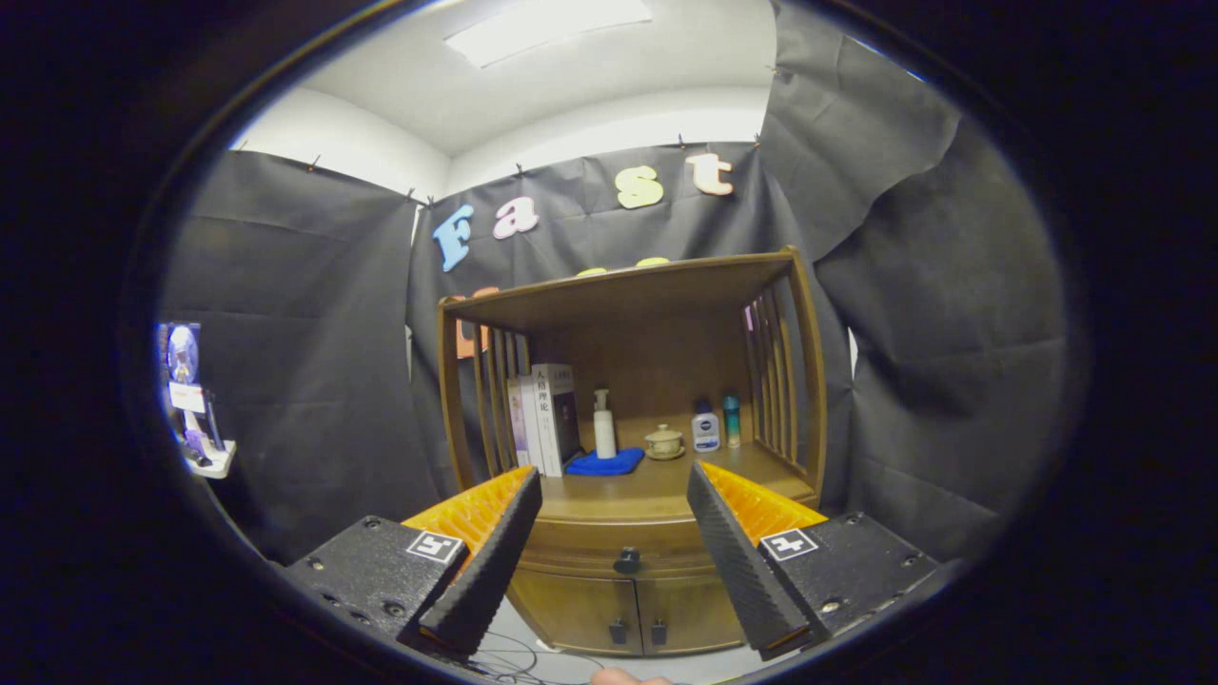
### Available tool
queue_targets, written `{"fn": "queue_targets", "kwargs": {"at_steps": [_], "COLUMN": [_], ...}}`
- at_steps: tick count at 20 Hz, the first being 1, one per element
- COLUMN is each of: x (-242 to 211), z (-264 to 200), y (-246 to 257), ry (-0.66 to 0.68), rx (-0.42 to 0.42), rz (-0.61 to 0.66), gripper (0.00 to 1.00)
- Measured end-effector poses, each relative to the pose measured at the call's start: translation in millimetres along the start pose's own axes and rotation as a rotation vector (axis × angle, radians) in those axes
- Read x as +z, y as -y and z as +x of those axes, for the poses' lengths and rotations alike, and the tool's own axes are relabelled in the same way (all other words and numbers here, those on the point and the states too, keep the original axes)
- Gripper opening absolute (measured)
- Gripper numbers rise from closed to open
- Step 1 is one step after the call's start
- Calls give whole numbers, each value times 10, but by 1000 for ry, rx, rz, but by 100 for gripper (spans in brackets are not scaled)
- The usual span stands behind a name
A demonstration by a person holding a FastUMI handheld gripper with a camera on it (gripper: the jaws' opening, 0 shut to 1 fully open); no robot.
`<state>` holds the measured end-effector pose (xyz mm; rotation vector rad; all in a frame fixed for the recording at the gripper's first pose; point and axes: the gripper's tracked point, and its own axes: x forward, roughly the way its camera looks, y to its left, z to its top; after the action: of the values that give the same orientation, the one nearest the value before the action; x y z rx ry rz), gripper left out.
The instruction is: Pull open the drawer, take out the items inside it, and place them on the countertop above the cabinet.
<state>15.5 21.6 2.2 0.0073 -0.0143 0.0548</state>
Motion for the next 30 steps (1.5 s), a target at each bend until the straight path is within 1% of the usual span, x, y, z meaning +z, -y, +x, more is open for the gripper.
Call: {"fn": "queue_targets", "kwargs": {"at_steps": [4, 11, 15, 19, 22, 26, 28, 30], "x": [-238, -849, -1029, -1231, -1396, -1582, -1758, -1909], "z": [149, 498, 736, 1051, 1276, 1471, 1598, 1698], "y": [33, 152, 127, 203, 231, 176, 197, 263], "ry": [-50, -184, -196, -193, -192, -181, -195, -208], "rx": [-10, -51, -26, -46, -64, -47, -46, -59], "rz": [-13, 15, 35, -1, -4, -12, -3, -10], "gripper": [99, 99, 99, 99, 99, 99, 99, 99]}}
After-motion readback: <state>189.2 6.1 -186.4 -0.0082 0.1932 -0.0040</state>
